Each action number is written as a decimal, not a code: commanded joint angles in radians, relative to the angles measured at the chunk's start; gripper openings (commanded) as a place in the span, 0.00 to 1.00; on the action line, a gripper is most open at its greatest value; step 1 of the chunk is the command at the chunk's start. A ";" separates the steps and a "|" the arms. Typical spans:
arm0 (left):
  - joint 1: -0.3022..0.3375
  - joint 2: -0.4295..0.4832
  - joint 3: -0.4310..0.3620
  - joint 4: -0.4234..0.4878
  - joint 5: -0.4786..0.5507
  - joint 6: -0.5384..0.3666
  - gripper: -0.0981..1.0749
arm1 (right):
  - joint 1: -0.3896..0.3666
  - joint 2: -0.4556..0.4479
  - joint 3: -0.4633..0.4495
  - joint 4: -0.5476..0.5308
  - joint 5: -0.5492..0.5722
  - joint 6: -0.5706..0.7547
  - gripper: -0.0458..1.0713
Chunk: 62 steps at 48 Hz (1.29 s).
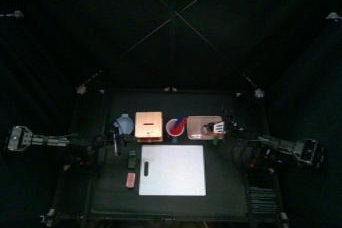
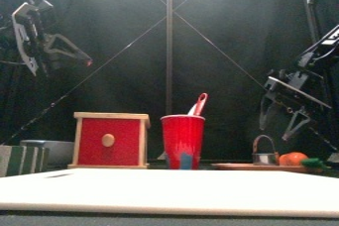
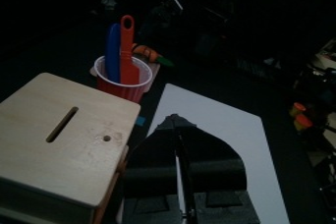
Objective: Put sushi roll in bowl
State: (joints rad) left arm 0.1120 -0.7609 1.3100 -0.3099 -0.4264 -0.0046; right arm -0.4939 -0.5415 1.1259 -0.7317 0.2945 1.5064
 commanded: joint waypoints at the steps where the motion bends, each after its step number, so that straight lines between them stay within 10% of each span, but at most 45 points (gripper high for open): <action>1: 0.006 0.002 -0.011 -0.005 -0.002 -0.003 0.27 | 0.008 -0.011 -0.018 0.000 0.000 0.000 0.95; 10: -0.002 0.002 -0.018 -0.112 0.089 -0.029 0.31 | 0.028 -0.014 -0.021 0.005 0.000 0.006 0.95; 31: -0.008 0.002 -0.074 -0.474 0.345 -0.032 0.79 | 0.084 -0.014 0.000 0.052 0.000 0.012 0.95; 47: 0.049 0.006 -0.049 -0.664 0.489 -0.032 0.82 | 0.103 -0.014 0.000 0.101 0.000 0.011 0.95; 62: 0.198 0.057 -0.057 -0.641 0.661 -0.034 0.82 | 0.118 -0.014 0.002 0.114 0.002 0.011 0.95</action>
State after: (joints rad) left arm 0.2976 -0.7148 1.2778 -0.9587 0.2255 -0.0399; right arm -0.3850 -0.5446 1.1336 -0.6197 0.2976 1.5156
